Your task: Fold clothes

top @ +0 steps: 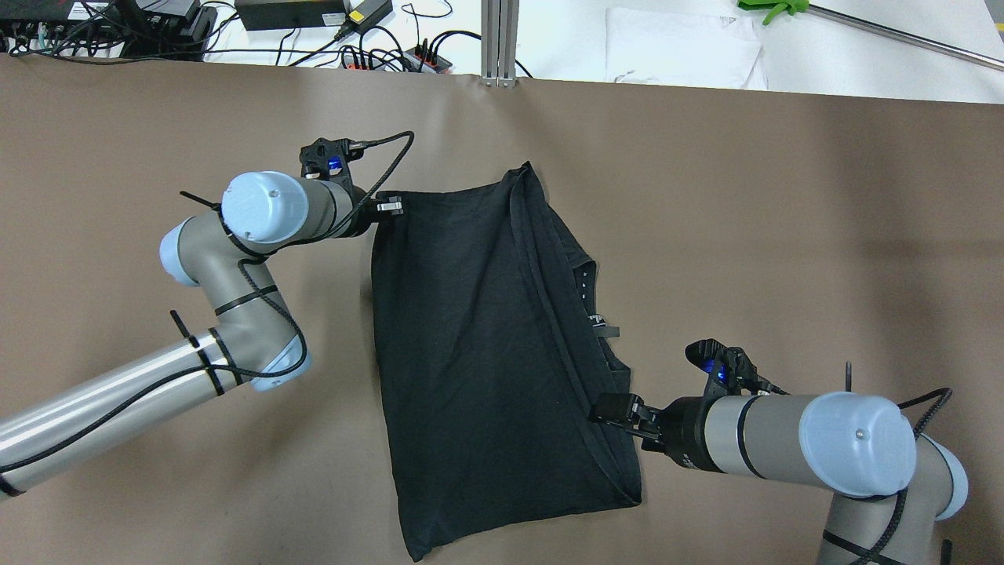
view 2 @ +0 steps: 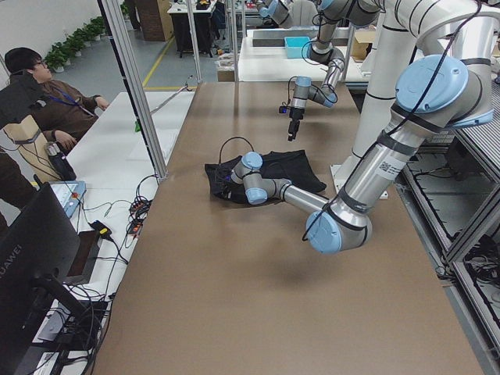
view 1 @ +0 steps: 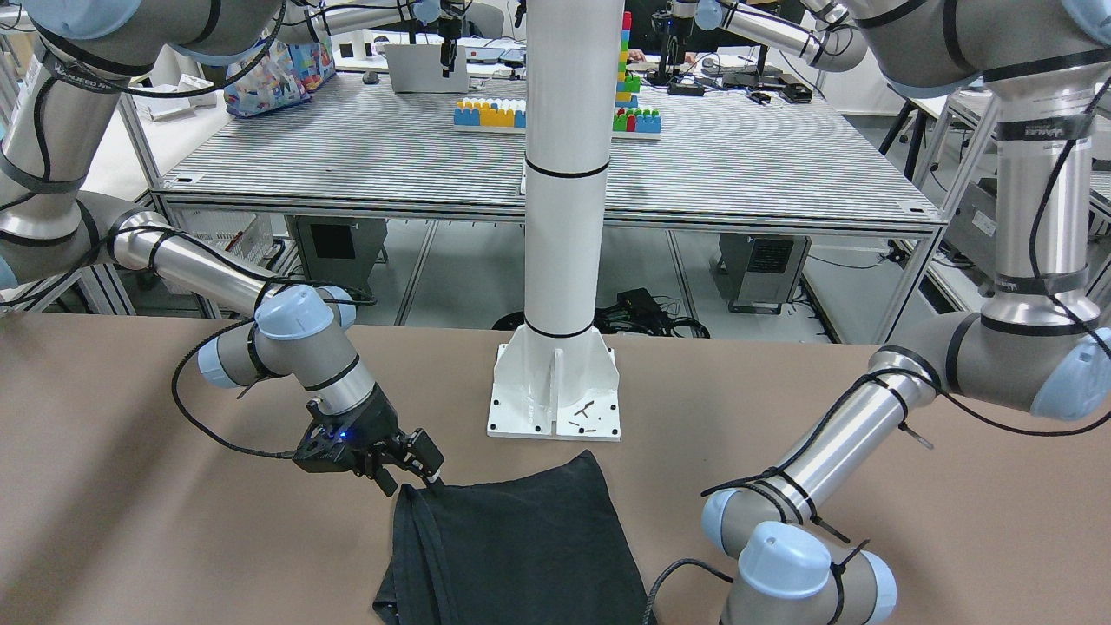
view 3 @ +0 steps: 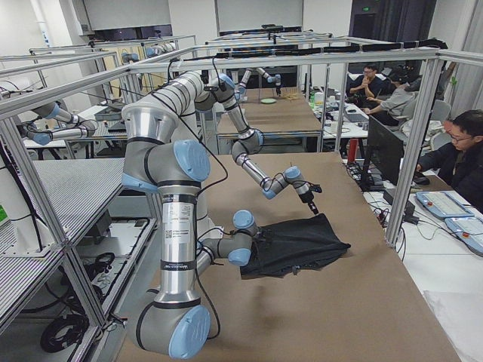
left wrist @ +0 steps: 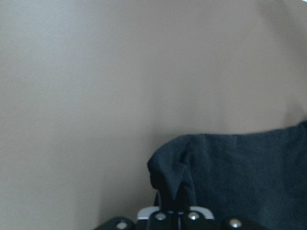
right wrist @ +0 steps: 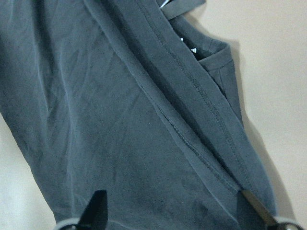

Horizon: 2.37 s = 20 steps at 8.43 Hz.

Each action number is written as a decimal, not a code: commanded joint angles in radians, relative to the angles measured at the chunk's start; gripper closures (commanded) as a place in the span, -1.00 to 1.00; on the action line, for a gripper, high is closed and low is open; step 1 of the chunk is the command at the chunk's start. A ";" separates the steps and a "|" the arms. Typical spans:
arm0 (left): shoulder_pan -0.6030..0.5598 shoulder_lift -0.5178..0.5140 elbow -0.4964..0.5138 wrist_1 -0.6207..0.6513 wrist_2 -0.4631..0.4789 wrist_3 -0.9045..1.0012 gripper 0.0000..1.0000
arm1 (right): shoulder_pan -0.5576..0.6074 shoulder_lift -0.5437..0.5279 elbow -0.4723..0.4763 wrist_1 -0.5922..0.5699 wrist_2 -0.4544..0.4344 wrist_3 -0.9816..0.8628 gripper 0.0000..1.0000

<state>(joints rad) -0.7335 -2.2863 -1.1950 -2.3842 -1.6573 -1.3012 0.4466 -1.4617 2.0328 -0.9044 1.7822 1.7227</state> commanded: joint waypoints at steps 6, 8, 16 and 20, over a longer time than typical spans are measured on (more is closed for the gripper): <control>-0.055 -0.239 0.299 -0.001 0.077 -0.006 -0.98 | -0.011 0.038 -0.008 -0.002 -0.089 -0.123 -0.89; -0.067 -0.239 0.299 0.002 0.083 -0.010 -1.00 | -0.002 0.069 -0.014 -0.011 -0.086 -0.201 -0.89; -0.205 0.171 -0.181 0.003 -0.213 0.148 -1.00 | 0.135 0.651 -0.435 -0.466 -0.194 -0.532 -0.89; -0.271 0.229 -0.230 0.002 -0.317 0.152 -1.00 | 0.237 0.761 -0.812 -0.243 -0.216 -0.634 -0.89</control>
<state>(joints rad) -0.9879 -2.0889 -1.3959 -2.3820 -1.9508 -1.1527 0.6445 -0.7312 1.4085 -1.3185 1.5877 1.1174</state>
